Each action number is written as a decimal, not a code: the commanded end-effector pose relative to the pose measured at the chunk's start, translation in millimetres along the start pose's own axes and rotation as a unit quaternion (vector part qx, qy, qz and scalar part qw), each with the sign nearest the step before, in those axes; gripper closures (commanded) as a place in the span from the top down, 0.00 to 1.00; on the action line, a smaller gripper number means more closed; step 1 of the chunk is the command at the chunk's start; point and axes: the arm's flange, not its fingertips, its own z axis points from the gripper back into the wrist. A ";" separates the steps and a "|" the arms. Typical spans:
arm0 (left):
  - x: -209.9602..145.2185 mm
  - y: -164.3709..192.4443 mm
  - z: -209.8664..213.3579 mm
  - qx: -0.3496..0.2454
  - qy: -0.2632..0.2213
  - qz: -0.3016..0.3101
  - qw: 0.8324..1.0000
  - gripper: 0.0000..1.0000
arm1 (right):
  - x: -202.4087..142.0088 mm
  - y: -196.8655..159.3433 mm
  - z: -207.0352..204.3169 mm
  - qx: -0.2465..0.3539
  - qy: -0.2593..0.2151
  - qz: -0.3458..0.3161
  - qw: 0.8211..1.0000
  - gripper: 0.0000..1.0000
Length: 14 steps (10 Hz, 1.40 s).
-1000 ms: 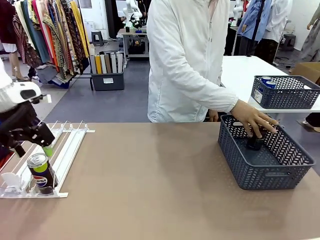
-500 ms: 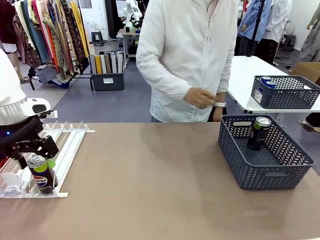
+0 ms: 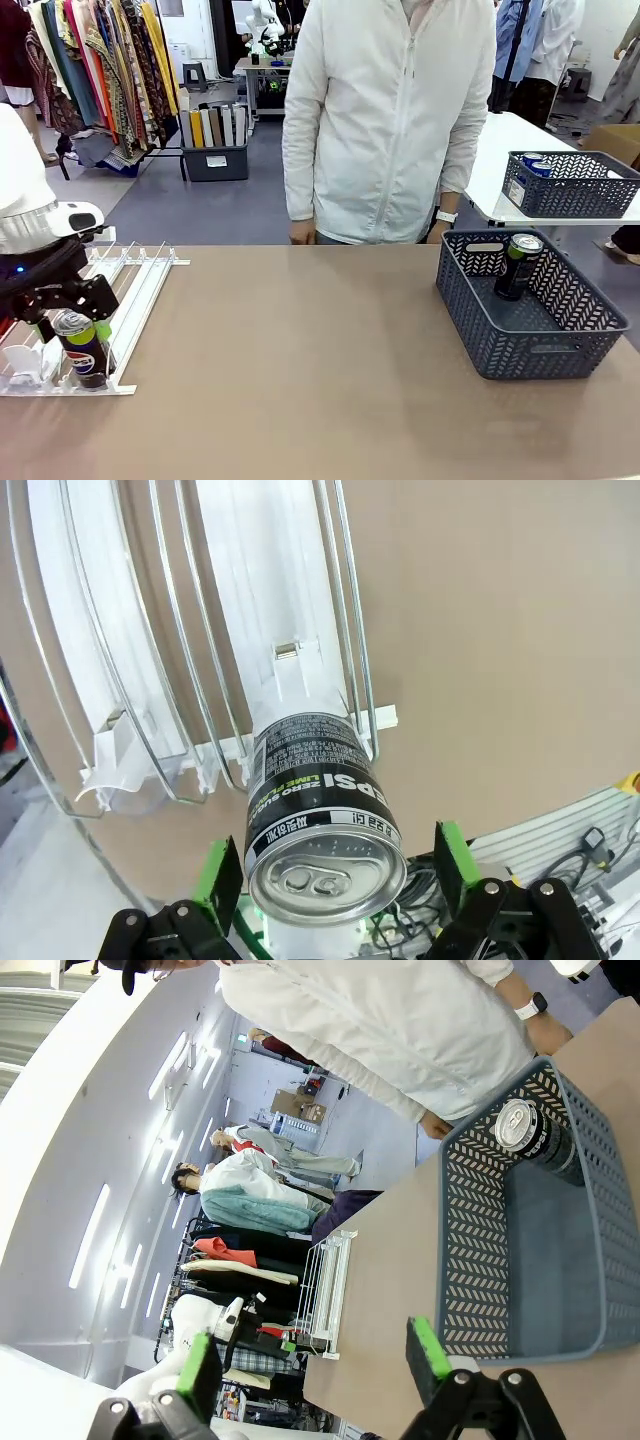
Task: Retrieve and store the cans from the dispenser.
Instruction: Pick up one can from the Automatic Can Dispenser and place it in the middle of the table.
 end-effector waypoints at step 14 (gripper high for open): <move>-16.2 -5.3 68.3 0.008 -0.057 -0.018 0.998 0.00 | 2.7 2.7 -2.4 0.013 -0.010 0.003 1.000 1.00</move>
